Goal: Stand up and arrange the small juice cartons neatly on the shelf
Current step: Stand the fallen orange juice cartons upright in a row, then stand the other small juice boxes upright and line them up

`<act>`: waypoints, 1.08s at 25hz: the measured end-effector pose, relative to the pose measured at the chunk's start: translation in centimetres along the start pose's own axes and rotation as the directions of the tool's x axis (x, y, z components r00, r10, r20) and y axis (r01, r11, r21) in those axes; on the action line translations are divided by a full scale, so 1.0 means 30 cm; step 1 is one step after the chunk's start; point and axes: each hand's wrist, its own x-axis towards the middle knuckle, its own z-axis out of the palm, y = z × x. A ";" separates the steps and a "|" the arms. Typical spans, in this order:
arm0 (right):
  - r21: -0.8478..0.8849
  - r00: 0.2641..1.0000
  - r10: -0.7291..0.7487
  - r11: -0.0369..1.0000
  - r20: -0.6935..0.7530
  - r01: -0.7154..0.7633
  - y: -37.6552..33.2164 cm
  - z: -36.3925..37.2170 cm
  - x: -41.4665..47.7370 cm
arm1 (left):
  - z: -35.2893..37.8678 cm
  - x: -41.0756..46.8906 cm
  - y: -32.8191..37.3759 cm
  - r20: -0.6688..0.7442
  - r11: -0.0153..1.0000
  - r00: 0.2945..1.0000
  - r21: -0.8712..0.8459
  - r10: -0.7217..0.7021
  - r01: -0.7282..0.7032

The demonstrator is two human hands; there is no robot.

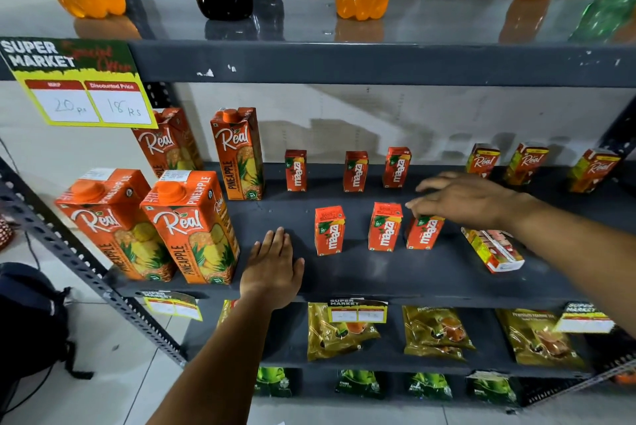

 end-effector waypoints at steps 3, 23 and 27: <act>-0.058 0.998 -0.054 0.997 -0.029 0.052 0.002 0.022 -0.014 | -0.004 0.000 0.003 0.008 1.000 1.000 0.000 -0.001 0.001; 0.479 0.821 0.528 0.676 0.216 -0.561 0.441 0.429 -0.465 | 0.195 -0.216 0.757 -0.358 0.898 0.868 -0.147 0.343 -0.415; 0.544 0.873 0.455 0.694 0.177 -0.472 0.511 0.506 -0.502 | 0.149 -0.057 1.015 -0.283 0.951 0.923 -0.092 0.259 -0.295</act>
